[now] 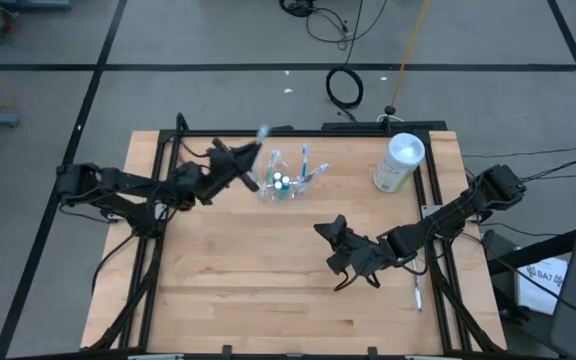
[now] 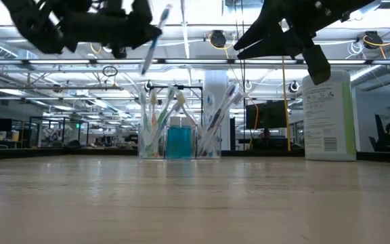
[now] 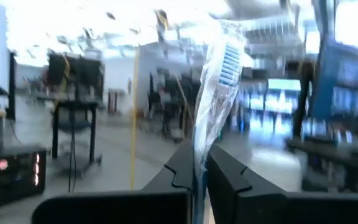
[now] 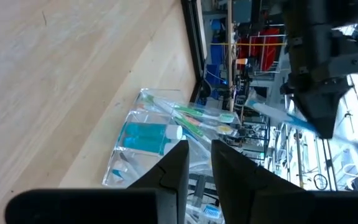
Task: Pick & Place toothbrushing station
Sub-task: Put the blue toothbrush into the transparent organizer
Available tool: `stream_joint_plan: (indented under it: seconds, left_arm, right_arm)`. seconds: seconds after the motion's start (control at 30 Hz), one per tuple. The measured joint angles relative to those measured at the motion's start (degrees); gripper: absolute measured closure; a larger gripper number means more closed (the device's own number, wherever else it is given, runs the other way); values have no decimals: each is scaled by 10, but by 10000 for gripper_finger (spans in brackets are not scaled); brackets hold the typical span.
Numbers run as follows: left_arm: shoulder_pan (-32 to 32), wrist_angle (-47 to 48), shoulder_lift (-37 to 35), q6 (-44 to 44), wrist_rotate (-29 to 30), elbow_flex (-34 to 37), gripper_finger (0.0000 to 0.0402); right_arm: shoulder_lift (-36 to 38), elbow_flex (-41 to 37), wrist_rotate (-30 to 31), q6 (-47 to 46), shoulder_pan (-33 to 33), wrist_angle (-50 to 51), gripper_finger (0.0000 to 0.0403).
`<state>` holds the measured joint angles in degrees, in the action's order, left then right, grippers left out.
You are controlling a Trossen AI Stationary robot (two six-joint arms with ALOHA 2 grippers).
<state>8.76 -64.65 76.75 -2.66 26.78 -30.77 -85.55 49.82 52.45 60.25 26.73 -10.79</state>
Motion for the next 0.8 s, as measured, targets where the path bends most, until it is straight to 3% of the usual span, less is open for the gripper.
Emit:
stream_joint_plan:
  seconds: [0.1, 0.23, 0.37, 0.57, 0.8]
  left_arm:
    - [25, -94, -1, 37, -26, 55, 382]
    - [32, -150, 42, 59, -68, 102, 392]
    - [22, -206, 97, 57, -91, 98, 387]
    - [15, -249, 182, 17, -72, 73, 392]
    - [18, -250, 251, 49, -10, 49, 383]
  right_arm:
    - [0, 0, 0, 0, 0, 0, 339]
    - [0, 0, -2, 0, -5, -1, 339]
    - [0, 0, -34, 4, -22, -2, 339]
    - [0, 0, -107, 2, -50, -14, 339]
    - [0, 0, -107, -25, -60, -14, 339]
